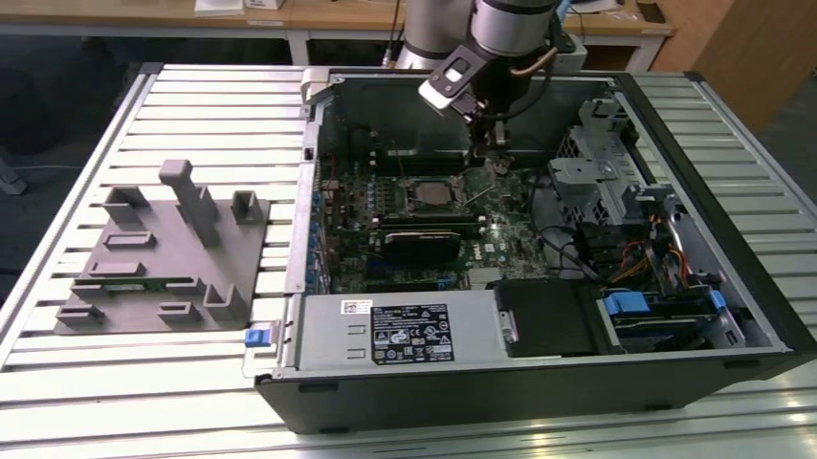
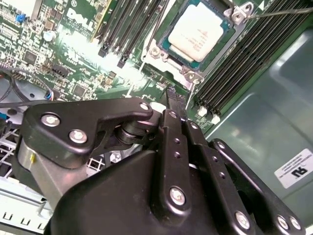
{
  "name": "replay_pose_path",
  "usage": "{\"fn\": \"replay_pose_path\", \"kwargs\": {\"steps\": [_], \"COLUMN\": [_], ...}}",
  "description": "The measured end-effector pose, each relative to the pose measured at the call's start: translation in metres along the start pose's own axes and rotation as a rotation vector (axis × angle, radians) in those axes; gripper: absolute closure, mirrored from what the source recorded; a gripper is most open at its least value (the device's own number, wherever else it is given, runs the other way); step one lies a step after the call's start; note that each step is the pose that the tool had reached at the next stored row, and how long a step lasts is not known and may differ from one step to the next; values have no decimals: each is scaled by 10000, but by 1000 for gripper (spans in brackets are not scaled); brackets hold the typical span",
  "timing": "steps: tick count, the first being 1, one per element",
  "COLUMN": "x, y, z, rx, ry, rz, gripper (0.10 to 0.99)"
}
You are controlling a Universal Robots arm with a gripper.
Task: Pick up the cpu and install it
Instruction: 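Close the cpu cover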
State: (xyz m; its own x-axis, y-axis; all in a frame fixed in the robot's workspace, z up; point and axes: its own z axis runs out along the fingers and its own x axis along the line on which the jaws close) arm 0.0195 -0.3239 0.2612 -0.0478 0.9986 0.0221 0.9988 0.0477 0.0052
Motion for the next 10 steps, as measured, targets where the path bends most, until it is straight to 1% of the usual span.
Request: {"fn": "replay_pose_path", "kwargs": {"steps": [6,10], "x": [-3,-4], "y": [61,117], "z": [17,23], "rx": [1,0], "ry": [-1,-1], "rz": [0,1], "gripper": [969,969]}}
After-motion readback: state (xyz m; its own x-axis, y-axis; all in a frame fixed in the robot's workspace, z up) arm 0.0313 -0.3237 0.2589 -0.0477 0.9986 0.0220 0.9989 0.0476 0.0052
